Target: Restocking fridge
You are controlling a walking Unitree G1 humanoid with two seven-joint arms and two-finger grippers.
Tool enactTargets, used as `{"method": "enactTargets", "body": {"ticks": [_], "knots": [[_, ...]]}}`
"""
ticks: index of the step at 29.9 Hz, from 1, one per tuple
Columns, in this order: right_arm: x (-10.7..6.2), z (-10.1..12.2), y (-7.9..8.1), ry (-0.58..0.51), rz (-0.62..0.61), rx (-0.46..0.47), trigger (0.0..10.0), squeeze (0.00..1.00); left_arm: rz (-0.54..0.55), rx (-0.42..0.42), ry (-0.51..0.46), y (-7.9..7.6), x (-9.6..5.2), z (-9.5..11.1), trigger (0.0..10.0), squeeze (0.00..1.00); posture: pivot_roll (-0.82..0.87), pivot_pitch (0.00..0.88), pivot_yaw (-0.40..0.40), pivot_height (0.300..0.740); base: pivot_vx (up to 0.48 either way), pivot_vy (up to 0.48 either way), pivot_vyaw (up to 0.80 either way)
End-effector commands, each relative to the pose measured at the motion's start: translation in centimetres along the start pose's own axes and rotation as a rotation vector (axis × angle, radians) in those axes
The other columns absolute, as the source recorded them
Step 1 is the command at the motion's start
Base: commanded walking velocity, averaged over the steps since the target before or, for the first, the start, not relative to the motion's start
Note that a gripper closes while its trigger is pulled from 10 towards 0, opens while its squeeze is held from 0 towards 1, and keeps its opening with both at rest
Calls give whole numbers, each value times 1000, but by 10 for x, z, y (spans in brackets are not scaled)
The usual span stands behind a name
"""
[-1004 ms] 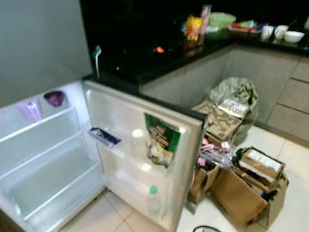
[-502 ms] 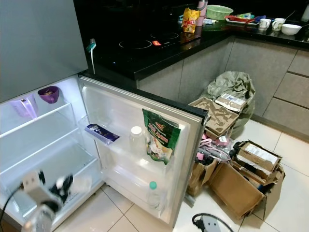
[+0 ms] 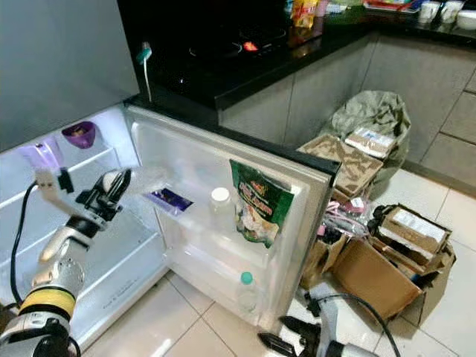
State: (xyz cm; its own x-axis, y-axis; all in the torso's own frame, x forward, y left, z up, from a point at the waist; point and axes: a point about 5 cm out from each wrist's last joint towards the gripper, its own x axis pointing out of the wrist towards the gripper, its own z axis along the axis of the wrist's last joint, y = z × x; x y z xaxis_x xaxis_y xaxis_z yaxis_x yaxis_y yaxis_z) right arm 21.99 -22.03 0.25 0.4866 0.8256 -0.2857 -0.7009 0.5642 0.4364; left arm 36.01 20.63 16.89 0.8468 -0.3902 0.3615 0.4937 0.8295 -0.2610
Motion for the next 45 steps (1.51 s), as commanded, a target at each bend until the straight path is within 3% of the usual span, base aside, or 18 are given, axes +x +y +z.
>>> {"method": "enactTargets", "body": {"ticks": [1, 7, 13, 14, 18, 23, 28, 33, 45], "knots": [[-1, 4, 7, -6, 79, -20, 10000, 0, -39, 30, 20, -1, 2, 5, 10000, 0, -112, 123, 64, 740, 0, 0, 0], [1, 22, 22, -31, 191, -78, 10000, 0, -95, 47, 72, -13, 11, -3, 10000, 0, -120, 141, 78, 740, 0, 0, 0], [16, 28, 43, -25, 289, -123, 10000, 0, -166, 33, 145, -36, 25, -20, 10000, 0, -122, 161, 85, 740, 0, 0, 0], [23, 31, 49, -35, 294, -131, 10000, 0, -199, 31, 163, -47, 34, -26, 10000, 0, -122, 166, 85, 740, 0, 0, 0], [28, 32, 58, -38, 322, -132, 10000, 0, -230, 38, 163, -56, 43, -26, 10000, 0, -121, 171, 89, 740, 0, 0, 0], [37, 26, 78, 1, 372, -132, 10000, 0, -277, 33, 85, -66, 65, -3, 10000, 0, -133, 190, 101, 740, 0, 0, 0], [41, 23, 84, 8, 354, -135, 10000, 0, -265, 60, 99, -65, 67, -1, 10000, 0, -134, 204, 108, 740, 0, 0, 0], [49, 29, 79, -66, 243, -173, 10000, 0, -242, 107, 145, -67, 69, -8, 10000, 0, -127, 228, 119, 740, 0, 0, 0], [53, 45, 81, -161, 113, -179, 10000, 0, -225, 223, 215, -86, 82, -22, 10000, 0, -132, 271, 132, 740, 0, 0, 0]]}}
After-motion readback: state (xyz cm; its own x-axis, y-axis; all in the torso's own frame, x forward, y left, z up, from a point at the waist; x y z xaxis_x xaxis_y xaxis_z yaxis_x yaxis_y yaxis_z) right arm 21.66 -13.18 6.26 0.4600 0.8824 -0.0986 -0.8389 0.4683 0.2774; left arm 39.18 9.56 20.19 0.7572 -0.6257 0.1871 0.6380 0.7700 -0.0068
